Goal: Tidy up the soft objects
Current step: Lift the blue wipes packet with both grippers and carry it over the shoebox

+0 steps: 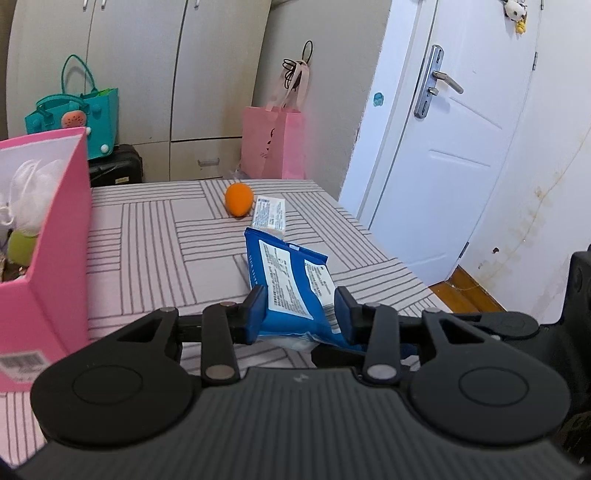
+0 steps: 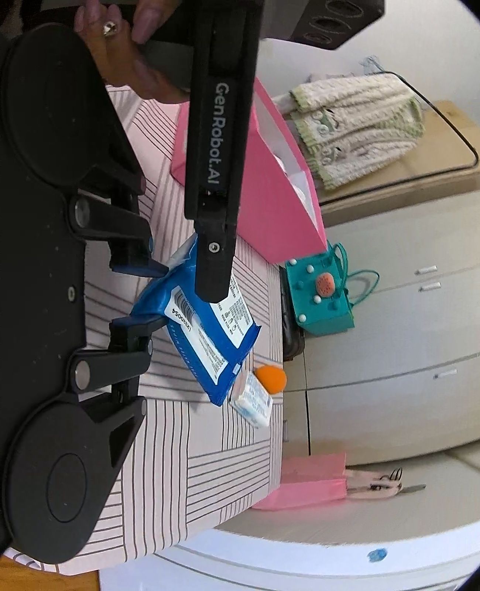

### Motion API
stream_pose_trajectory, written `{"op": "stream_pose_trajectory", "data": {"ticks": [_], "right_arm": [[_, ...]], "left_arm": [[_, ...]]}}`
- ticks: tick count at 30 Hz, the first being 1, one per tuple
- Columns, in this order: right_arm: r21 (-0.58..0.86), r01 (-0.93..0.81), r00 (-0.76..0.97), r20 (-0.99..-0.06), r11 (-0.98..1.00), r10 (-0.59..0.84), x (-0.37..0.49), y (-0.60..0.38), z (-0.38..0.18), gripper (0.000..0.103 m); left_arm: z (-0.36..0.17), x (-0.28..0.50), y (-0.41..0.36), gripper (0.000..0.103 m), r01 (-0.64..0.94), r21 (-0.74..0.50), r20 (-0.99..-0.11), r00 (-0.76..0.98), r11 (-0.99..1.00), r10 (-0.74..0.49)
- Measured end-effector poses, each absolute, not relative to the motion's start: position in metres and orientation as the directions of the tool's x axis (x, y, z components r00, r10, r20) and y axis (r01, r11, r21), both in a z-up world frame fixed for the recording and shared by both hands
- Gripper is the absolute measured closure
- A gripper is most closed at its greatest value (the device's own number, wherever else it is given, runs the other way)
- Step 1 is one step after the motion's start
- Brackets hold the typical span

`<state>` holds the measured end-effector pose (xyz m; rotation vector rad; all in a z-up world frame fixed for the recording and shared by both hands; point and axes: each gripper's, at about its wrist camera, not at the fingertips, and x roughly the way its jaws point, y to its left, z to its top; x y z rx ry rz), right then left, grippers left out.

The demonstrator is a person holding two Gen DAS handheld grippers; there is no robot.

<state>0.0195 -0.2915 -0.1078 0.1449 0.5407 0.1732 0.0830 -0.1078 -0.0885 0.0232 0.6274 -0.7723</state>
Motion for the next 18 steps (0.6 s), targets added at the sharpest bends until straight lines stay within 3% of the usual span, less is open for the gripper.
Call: {"op": "stream_pose_trajectory", "data": {"ticks": [10, 18], "right_arm": [[0.050, -0.228, 0.824, -0.522, 0.972, 0.220, 0.007, -0.254, -0.086, 0.078], [0.084, -0.263, 0.776, -0.573, 0.961, 0.262, 0.019, -0.241, -0.097, 0.078]], "left_arm": [[-0.083, 0.065, -0.068, 0.065, 0.624, -0.209, -0.554, 0.559, 0.753, -0.617], [-0.102, 0.080, -0.048, 0.065, 0.573, -0.275, -0.597, 0.527, 0.772, -0.605]]}}
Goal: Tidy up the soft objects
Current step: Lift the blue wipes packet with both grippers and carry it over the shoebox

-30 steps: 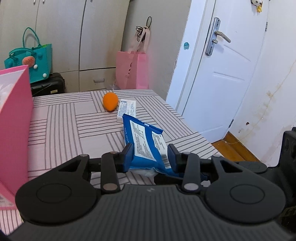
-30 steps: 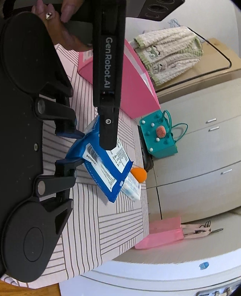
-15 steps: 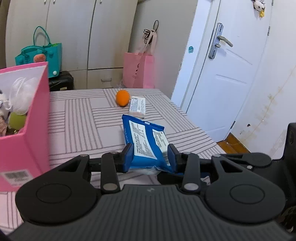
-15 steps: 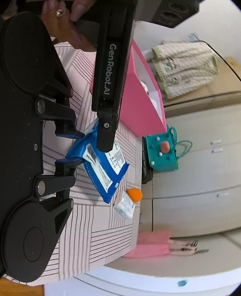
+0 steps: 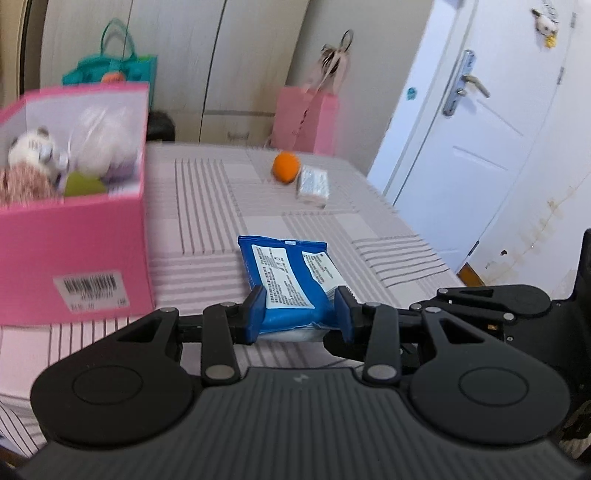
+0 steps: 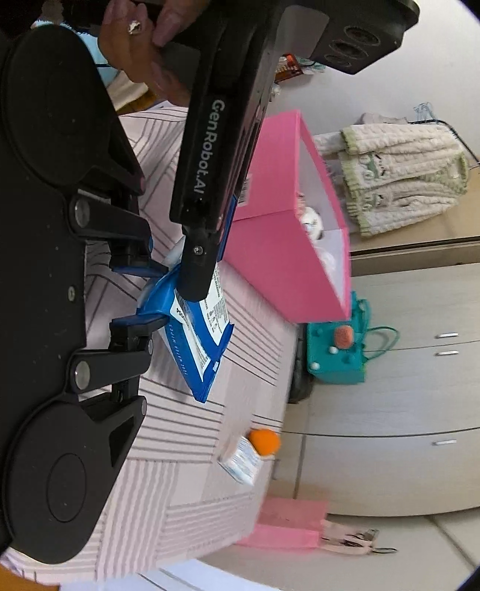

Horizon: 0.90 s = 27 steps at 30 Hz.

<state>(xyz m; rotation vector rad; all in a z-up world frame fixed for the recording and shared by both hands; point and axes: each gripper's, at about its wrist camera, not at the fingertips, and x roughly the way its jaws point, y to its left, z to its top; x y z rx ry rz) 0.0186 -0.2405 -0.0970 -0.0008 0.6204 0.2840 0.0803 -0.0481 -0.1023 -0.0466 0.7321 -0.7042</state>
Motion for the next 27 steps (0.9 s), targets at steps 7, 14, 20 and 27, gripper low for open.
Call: {"op": "stream_pose_trajectory", "data": {"ticks": [7, 14, 20, 27], "right_arm": [[0.086, -0.257, 0.751, -0.609, 0.962, 0.255, 0.029, -0.241, -0.113, 0.078], [0.102, -0.271, 0.724, -0.634, 0.957, 0.272, 0.037, -0.244, -0.118, 0.083], [0.065, -0.300, 0.723, -0.635, 0.952, 0.271, 0.035, -0.242, -0.122, 0.075], [0.028, -0.277, 0.745, -0.624, 0.960, 0.234, 0.037, -0.250, -0.124, 0.039]], "left_arm": [[-0.123, 0.098, -0.047, 0.065, 0.558, -0.335, -0.621, 0.475, 0.759, -0.623], [-0.134, 0.109, -0.059, 0.062, 0.543, -0.298, -0.659, 0.478, 0.785, -0.581], [-0.138, 0.118, -0.062, 0.058, 0.514, -0.299, -0.662, 0.495, 0.804, -0.562], [-0.140, 0.132, -0.065, 0.057, 0.490, -0.317, -0.659, 0.501, 0.812, -0.560]]}}
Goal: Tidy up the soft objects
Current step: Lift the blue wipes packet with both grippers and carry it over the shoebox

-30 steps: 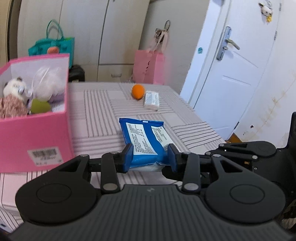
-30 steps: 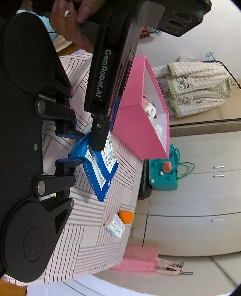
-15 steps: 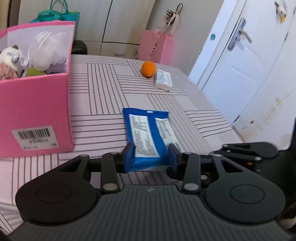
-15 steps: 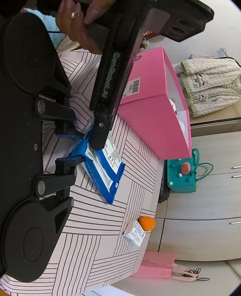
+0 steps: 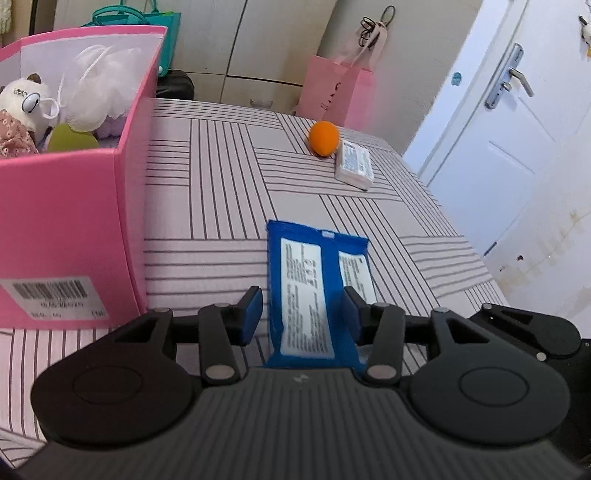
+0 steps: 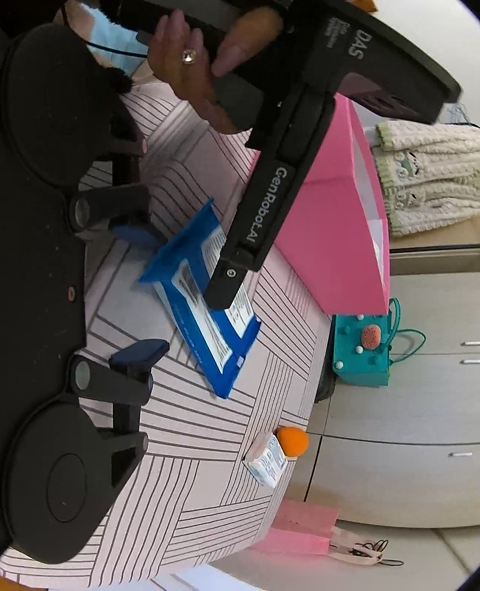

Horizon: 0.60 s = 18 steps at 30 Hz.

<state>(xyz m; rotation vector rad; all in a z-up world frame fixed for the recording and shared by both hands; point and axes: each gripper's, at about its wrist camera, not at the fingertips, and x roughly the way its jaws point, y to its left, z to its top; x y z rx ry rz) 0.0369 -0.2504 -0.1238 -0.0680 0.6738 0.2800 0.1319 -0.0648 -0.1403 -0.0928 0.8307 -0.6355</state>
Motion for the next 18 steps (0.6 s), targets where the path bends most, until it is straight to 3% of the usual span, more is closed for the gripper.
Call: {"op": "stream_pose_trajectory", "data": {"ticks": [3, 6, 8, 11, 13, 18], "right_arm": [[0.060, -0.293, 0.740, -0.618, 0.954, 0.266, 0.046, -0.256, -0.128, 0.030], [0.006, -0.360, 0.754, -0.587, 0.933, 0.295, 0.051, -0.251, -0.138, 0.012], [0.027, -0.370, 0.760, -0.565, 0.928, 0.320, 0.054, -0.253, -0.142, 0.011], [0.029, -0.366, 0.776, -0.543, 0.930, 0.322, 0.058, -0.252, -0.143, 0.020], [0.034, -0.368, 0.778, -0.535, 0.929, 0.328, 0.057, -0.251, -0.141, 0.034], [0.029, -0.360, 0.788, -0.525, 0.932, 0.321, 0.050, -0.247, -0.141, 0.045]], "left_arm": [[-0.141, 0.138, -0.068, 0.057, 0.484, -0.324, -0.658, 0.502, 0.812, -0.562], [-0.141, 0.140, -0.072, 0.059, 0.492, -0.327, -0.657, 0.496, 0.807, -0.568], [-0.142, 0.138, -0.073, 0.060, 0.511, -0.321, -0.654, 0.489, 0.797, -0.577], [-0.143, 0.134, -0.072, 0.063, 0.516, -0.322, -0.649, 0.490, 0.794, -0.582], [-0.143, 0.135, -0.071, 0.065, 0.510, -0.330, -0.649, 0.488, 0.794, -0.584], [-0.141, 0.137, -0.071, 0.068, 0.507, -0.359, -0.661, 0.455, 0.784, -0.597]]}}
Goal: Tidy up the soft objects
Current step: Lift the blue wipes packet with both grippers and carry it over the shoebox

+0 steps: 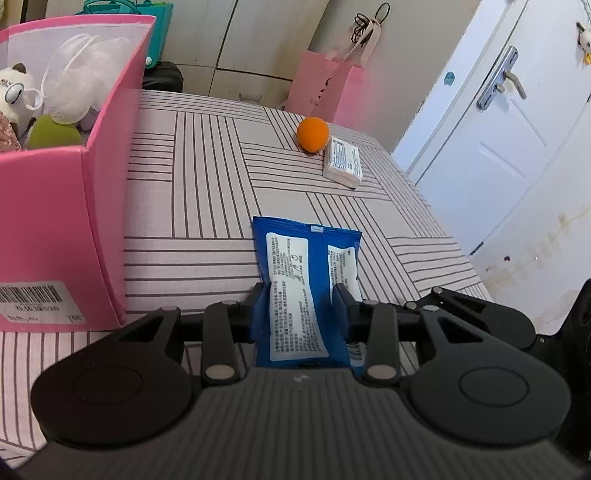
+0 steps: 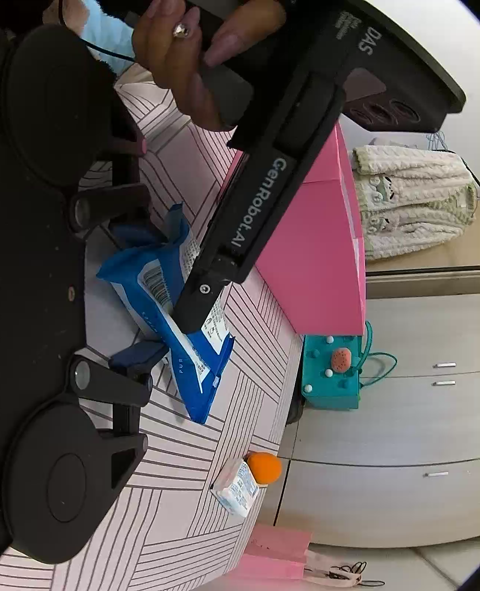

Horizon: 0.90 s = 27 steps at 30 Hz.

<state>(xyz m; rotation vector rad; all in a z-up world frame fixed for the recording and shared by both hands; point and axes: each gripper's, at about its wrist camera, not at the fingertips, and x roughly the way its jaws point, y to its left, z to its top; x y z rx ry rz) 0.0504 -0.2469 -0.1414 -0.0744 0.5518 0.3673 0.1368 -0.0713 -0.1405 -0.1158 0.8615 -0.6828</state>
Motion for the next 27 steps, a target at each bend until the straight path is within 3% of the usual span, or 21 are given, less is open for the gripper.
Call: {"op": "stream_pose_trajectory", "data": {"ticks": [13, 27], "right_arm": [[0.064, -0.370, 0.773, -0.532, 0.927, 0.345, 0.035, -0.237, -0.117, 0.047], [-0.016, -0.467, 0.715, -0.595, 0.884, 0.367, -0.004, -0.187, -0.060, 0.047]], "left_arm": [[-0.106, 0.114, -0.058, 0.067, 0.594, -0.293, -0.707, 0.393, 0.749, -0.588], [-0.056, 0.086, -0.004, 0.067, 0.618, -0.356, -0.737, 0.276, 0.701, -0.617]]}}
